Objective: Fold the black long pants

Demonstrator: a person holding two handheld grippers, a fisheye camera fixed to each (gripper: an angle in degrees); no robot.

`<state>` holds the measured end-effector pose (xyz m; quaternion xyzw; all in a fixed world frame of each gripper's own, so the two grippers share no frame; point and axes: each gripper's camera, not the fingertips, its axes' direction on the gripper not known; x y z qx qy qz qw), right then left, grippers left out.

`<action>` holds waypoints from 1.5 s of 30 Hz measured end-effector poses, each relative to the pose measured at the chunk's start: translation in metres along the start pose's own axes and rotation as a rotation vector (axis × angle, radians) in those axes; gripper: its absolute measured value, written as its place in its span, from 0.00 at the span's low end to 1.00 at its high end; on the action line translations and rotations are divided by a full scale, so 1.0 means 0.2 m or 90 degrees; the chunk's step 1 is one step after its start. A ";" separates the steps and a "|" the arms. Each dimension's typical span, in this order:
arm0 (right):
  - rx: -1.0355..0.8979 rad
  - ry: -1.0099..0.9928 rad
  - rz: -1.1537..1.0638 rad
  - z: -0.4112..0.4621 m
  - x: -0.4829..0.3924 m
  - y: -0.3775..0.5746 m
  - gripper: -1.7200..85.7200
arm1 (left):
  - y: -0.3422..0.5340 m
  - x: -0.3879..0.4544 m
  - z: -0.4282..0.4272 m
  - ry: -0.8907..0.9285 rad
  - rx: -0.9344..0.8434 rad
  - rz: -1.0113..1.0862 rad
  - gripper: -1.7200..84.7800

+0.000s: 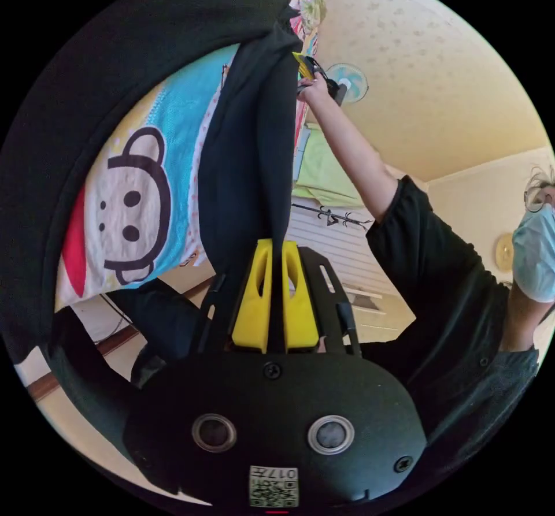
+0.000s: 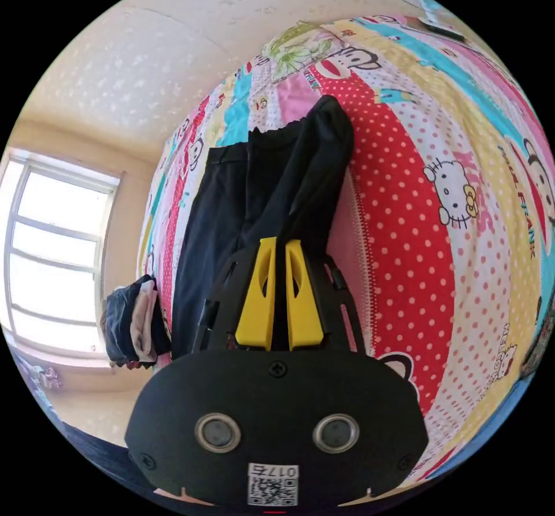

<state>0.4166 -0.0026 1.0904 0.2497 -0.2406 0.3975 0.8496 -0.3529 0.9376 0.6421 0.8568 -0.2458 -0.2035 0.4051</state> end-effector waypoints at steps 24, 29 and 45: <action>-0.227 -0.127 -0.025 0.57 -0.60 1.21 0.11 | 0.02 0.01 -1.22 -0.185 0.225 -0.047 0.14; -0.233 -0.334 0.159 0.69 -0.49 1.71 0.13 | -0.16 -0.03 -0.95 -0.255 0.057 -0.022 0.15; -0.613 -0.068 -0.074 0.25 -0.29 1.86 0.11 | 0.18 -0.09 0.32 -0.370 -0.376 -0.002 0.09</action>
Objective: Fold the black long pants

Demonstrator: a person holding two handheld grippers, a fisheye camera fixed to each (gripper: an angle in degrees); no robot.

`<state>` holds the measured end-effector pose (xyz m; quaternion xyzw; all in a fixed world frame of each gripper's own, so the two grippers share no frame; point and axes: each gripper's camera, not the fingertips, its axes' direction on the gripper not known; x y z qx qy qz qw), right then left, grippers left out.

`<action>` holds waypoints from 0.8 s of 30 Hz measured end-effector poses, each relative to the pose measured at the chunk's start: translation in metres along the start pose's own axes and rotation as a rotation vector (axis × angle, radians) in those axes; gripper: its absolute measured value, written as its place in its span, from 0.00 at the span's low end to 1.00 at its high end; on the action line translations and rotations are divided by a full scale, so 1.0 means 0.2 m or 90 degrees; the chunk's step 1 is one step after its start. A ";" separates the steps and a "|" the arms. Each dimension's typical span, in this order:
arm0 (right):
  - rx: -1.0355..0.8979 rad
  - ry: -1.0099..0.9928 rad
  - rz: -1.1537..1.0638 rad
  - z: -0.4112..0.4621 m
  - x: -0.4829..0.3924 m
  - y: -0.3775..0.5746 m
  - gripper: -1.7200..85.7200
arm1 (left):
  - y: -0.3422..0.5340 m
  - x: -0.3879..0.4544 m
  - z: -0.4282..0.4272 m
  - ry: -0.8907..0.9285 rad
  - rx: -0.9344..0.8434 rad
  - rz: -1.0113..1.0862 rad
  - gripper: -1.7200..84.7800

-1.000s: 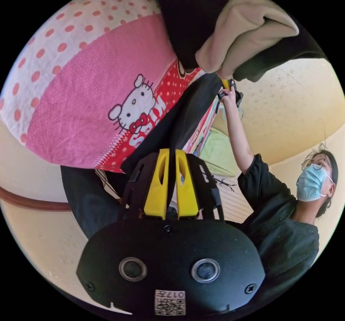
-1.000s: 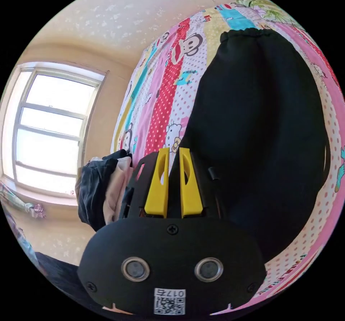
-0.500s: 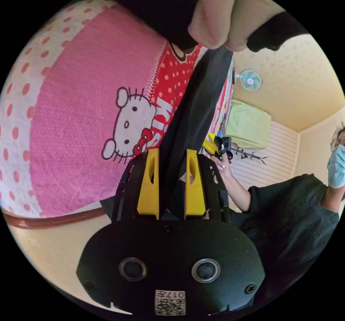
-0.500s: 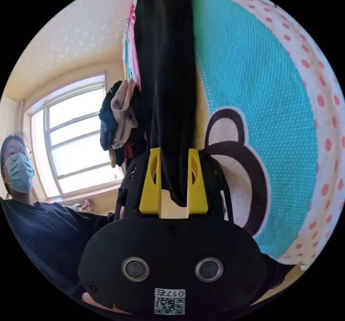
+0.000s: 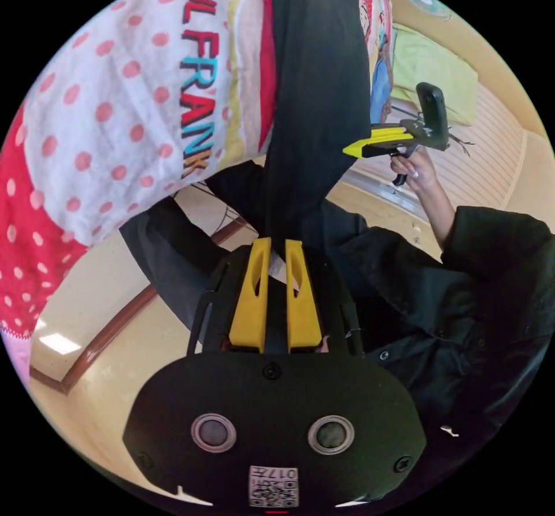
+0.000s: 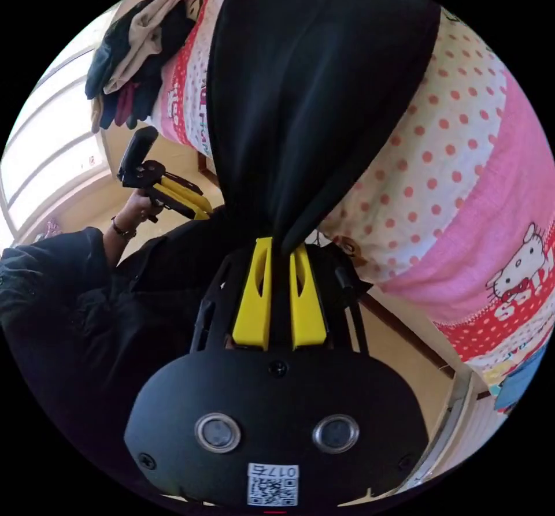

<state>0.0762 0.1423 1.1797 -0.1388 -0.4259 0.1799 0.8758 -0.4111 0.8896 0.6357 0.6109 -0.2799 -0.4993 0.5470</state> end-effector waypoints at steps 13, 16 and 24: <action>0.386 -0.198 0.058 -0.47 0.40 -0.01 0.17 | -0.45 0.02 -0.54 0.039 0.355 -0.036 0.16; 0.383 -0.237 0.053 -0.45 0.53 0.01 0.18 | -0.50 -0.08 -0.50 0.148 0.320 -0.003 0.18; 0.257 -0.421 -0.062 -0.30 0.63 -0.17 0.11 | -0.71 -0.03 -0.22 0.216 0.234 0.018 0.12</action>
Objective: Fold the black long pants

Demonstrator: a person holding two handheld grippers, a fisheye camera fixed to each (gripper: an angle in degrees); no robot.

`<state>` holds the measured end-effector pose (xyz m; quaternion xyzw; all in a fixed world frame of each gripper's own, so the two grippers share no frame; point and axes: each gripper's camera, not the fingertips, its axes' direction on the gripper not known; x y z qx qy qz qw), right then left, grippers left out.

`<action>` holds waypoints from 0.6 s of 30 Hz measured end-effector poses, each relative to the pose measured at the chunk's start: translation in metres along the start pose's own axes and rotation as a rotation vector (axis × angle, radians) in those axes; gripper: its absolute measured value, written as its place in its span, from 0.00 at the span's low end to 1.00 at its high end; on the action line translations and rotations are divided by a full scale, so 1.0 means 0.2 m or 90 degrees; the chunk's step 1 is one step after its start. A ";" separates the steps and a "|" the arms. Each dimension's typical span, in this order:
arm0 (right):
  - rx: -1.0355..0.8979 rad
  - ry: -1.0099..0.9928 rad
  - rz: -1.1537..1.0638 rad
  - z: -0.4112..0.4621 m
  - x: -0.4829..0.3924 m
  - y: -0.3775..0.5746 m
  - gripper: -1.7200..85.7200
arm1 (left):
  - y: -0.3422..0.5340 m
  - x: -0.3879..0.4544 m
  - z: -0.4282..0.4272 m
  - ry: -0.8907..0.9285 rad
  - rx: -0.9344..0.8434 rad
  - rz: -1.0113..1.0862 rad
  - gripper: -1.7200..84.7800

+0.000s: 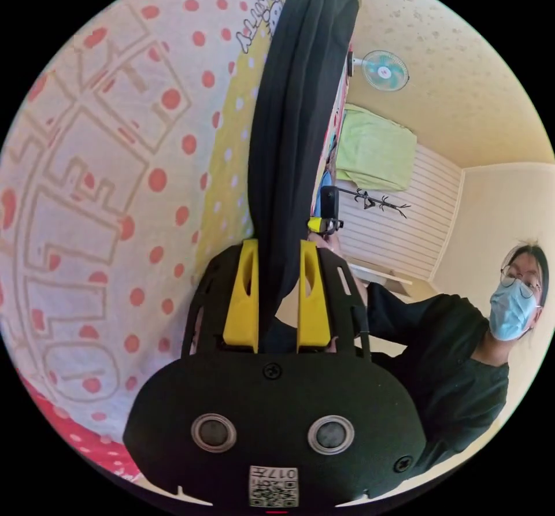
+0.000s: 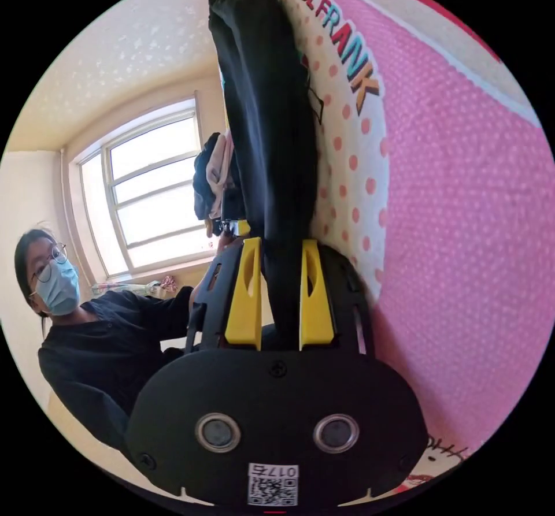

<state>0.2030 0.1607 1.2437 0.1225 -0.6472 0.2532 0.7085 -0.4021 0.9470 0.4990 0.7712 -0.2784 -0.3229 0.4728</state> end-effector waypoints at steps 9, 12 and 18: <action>-0.019 -0.104 -0.269 -0.28 -0.79 0.36 0.04 | 0.46 0.87 -0.08 0.119 0.061 0.307 0.08; -0.030 -0.119 -0.391 -0.39 -1.26 0.54 0.03 | 0.67 1.39 -0.10 0.107 0.061 0.430 0.08; -0.023 -0.106 -0.634 -0.62 -2.13 0.85 0.05 | 0.99 2.28 -0.13 0.092 0.133 0.624 0.08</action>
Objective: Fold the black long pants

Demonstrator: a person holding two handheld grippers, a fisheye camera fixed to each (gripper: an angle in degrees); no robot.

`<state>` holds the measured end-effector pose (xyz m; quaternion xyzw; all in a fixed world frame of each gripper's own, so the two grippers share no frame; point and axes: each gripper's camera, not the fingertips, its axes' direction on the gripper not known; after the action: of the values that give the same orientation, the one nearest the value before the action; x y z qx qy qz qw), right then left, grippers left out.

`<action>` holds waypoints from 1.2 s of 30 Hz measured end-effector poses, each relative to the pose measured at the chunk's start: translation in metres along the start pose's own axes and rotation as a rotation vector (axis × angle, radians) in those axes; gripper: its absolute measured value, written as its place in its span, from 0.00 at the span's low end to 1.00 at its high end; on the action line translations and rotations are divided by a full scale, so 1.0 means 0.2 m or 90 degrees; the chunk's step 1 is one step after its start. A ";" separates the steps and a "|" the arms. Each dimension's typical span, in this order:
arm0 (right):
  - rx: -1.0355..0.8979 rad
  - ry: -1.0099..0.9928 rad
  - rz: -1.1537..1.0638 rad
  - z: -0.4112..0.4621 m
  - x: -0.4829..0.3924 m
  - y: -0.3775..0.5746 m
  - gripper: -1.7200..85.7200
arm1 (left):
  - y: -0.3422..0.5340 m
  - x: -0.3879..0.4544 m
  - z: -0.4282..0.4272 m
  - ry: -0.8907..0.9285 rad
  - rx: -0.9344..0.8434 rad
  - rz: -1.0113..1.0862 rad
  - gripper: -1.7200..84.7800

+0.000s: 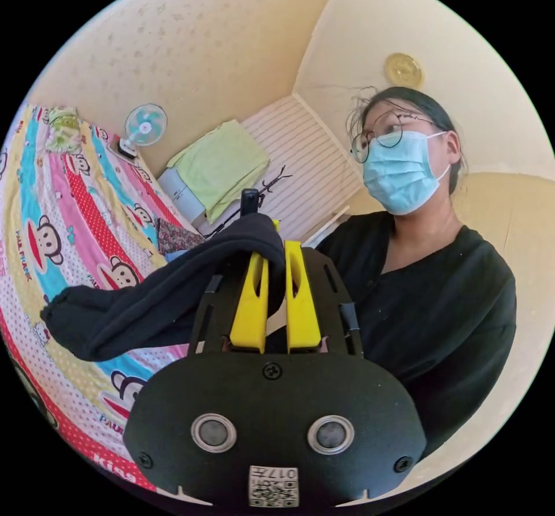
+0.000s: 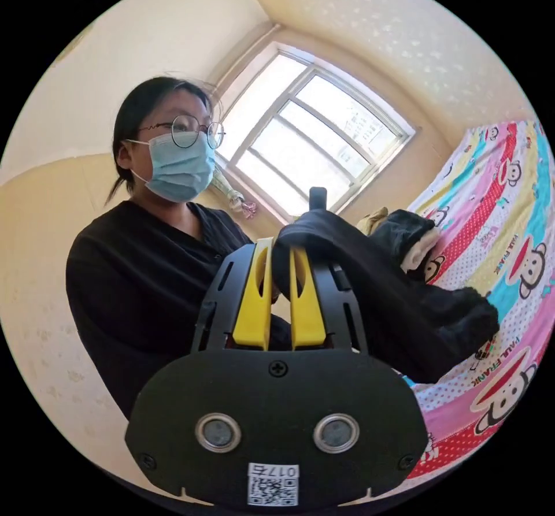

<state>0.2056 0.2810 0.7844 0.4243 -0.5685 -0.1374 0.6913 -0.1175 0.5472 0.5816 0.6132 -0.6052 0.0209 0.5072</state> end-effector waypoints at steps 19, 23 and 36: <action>-0.047 0.260 0.228 -0.25 0.81 -0.15 0.05 | -0.27 -1.05 0.32 -0.271 -0.020 -0.262 0.08; -0.189 0.311 0.334 -0.02 0.98 0.30 0.06 | 0.19 -1.24 0.52 -0.349 -0.141 -0.378 0.09; 0.058 0.213 0.723 -0.13 1.47 1.30 0.23 | 1.00 -1.60 0.26 -0.314 0.107 -0.681 0.24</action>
<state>0.2470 0.2507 1.1750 0.0986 -0.5954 0.3474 0.7177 -0.3856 0.7929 0.4708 0.8578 -0.3080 -0.3330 0.2418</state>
